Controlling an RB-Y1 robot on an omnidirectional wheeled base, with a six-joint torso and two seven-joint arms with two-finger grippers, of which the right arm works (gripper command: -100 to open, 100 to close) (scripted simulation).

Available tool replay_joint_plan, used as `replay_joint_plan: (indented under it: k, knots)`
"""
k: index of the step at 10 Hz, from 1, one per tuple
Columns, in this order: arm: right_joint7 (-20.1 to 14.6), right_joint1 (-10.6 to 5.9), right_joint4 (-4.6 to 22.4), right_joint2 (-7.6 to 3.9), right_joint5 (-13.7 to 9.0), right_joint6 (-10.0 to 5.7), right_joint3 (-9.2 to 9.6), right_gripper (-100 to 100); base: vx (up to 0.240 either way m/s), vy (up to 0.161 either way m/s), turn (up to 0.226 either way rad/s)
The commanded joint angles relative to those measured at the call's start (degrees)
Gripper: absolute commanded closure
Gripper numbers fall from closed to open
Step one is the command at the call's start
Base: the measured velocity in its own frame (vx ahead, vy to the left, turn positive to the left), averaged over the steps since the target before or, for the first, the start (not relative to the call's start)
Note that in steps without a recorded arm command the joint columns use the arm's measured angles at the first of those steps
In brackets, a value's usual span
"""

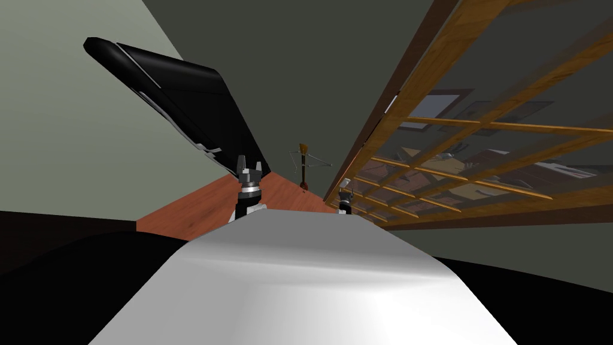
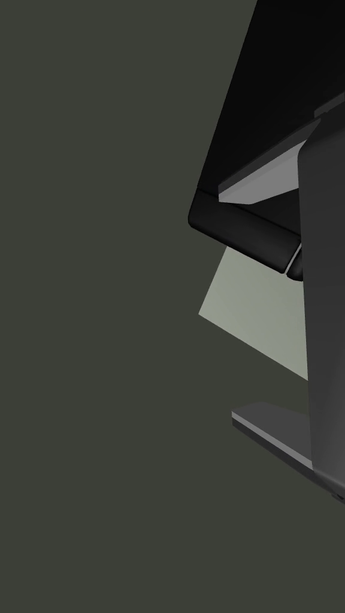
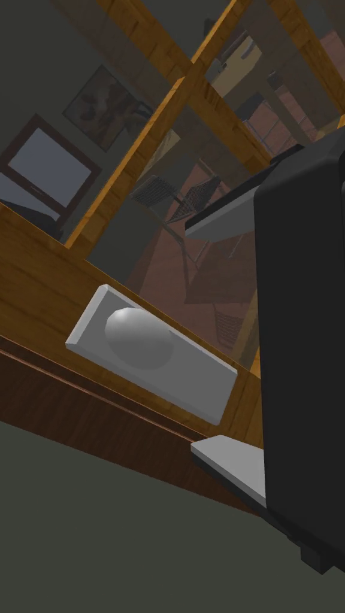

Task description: Pull the door open

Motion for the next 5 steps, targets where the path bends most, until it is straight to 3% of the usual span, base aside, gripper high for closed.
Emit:
replay_joint_plan:
  k: [1,5]
  knots:
    - [-2.1,-0.13,0.1,0.16,-0.5,0.0,0.13,-100,-0.047,-0.003,0.023]
    - [-8.6,-0.56,0.0,0.8,-2.8,0.19,0.74,-100,-0.05,-0.011,0.033]
